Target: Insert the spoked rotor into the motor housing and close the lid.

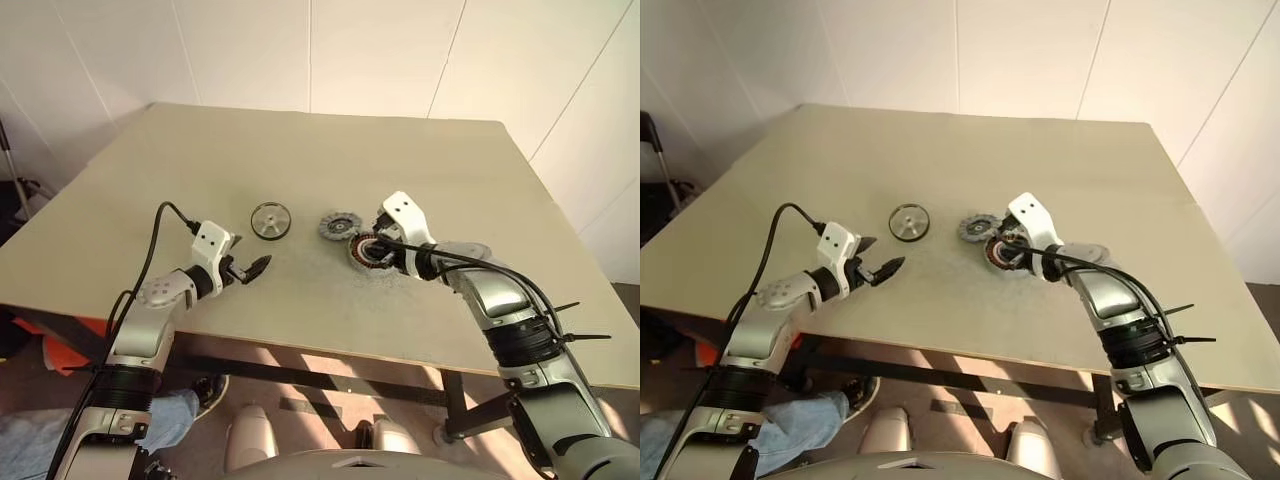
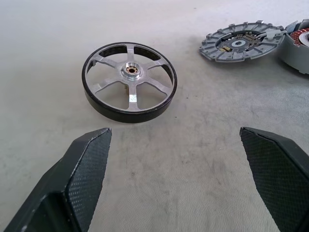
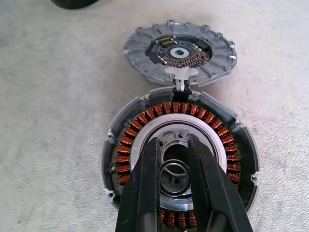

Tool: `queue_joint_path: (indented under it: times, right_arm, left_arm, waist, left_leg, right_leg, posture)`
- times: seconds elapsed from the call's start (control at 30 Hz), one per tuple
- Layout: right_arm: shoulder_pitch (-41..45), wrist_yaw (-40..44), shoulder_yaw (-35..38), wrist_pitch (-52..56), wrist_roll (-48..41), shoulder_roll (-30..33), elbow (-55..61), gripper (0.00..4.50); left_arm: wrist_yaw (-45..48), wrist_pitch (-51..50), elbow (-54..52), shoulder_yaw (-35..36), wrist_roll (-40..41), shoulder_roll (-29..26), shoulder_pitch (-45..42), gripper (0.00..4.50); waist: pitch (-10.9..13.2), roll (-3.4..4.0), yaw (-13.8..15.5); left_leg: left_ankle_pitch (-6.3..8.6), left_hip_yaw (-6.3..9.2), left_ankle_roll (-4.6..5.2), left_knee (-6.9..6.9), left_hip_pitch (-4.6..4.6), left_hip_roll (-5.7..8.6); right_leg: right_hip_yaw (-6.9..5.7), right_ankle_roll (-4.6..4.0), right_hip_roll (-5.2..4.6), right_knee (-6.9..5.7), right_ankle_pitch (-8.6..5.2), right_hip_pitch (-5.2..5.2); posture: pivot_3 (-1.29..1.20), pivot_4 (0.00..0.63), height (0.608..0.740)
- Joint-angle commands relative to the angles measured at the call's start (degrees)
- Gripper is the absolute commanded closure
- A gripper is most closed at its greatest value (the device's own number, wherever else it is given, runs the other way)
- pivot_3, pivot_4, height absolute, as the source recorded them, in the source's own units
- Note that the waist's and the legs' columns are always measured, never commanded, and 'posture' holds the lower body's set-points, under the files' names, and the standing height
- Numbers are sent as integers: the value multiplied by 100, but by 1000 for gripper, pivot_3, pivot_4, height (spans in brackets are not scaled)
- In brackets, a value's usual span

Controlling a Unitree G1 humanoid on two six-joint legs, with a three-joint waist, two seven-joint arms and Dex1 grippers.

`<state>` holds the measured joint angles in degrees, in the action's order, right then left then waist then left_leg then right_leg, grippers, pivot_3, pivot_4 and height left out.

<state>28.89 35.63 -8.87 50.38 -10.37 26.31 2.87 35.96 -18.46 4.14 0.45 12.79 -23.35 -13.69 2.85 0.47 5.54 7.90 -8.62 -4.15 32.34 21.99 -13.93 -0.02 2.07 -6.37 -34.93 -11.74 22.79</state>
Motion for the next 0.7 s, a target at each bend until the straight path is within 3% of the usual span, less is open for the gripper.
queue_joint_path:
  times: [0.03,0.23,0.5,0.7]
  right_arm:
    - [453,-53,338,142,-233,-59,359,3546]
    - [465,-101,271,2,-67,118,122,3546]
    - [-36,253,176,-10,-143,633,626,3546]
    - [-146,199,124,-40,-83,593,565,3546]
  left_arm:
    - [19,143,-47,26,4,5,-179,0]
    - [4,167,-49,36,5,6,-158,0]
    - [-3,170,-73,48,8,-3,-124,0]
    - [10,202,-8,34,-7,2,-191,0]
  waist:
    - [0,0,-12]
    - [-1,-1,24]
    - [0,0,28]
    - [0,0,1]
  left_leg:
    - [0,0,0,0,-1,0]
    - [2,0,3,-3,8,-1]
    - [4,-1,6,-4,11,0]
    - [3,-1,5,-3,2,-1]
  right_leg:
    - [1,-1,1,-3,1,6]
    - [0,-4,2,1,2,10]
    - [0,-4,1,5,2,14]
    - [3,-2,2,1,1,13]
  posture:
    - [0,0,740]
    - [0,0,740]
    - [0,0,740]
    - [0,0,740]
